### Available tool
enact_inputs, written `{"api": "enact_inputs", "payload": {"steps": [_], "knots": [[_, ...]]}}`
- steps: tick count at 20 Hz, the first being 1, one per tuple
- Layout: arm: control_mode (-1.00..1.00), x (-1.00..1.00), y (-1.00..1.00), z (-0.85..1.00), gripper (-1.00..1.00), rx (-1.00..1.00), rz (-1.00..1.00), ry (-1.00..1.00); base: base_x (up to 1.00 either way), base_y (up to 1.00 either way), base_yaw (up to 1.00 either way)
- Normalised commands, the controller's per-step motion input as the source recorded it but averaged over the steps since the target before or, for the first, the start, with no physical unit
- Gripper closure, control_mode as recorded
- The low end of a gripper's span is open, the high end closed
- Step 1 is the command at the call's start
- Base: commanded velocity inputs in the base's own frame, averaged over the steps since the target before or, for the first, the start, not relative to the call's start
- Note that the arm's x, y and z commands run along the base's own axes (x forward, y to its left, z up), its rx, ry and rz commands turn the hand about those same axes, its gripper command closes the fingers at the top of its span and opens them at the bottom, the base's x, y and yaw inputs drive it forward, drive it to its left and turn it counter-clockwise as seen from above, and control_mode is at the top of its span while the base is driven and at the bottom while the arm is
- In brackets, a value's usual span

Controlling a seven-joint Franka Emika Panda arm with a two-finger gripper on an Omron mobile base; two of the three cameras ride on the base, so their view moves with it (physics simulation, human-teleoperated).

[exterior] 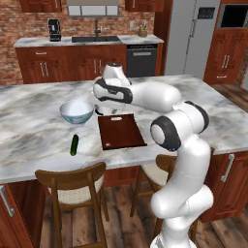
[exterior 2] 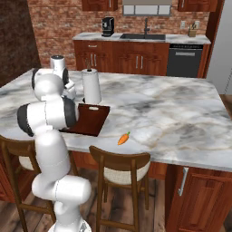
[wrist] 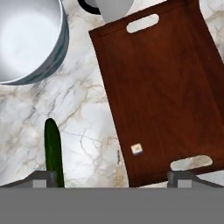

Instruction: Place the two vegetables and bowl onto the tray for setting up a vegetable dip station.

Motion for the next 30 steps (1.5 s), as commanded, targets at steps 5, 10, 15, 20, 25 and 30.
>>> {"api": "enact_inputs", "payload": {"steps": [5,10,15,20,25,30], "knots": [[-1.00,0.28,0.14,-0.08,-1.00,0.00,-0.08,0.00,0.00,0.00,0.00],[-1.00,0.30,0.14,-0.06,-1.00,0.00,-0.08,0.01,0.00,0.00,0.00],[-1.00,0.28,0.12,-0.10,-1.00,0.00,-0.08,0.07,0.00,0.00,0.00],[-1.00,0.25,0.10,-0.15,-1.00,0.00,-0.08,0.12,0.00,0.00,0.00],[-1.00,0.28,0.08,-0.13,-1.00,0.00,-0.07,0.07,0.00,0.00,0.00],[-1.00,0.26,0.08,-0.12,-1.00,0.00,-0.04,0.02,0.00,0.00,0.00]]}}
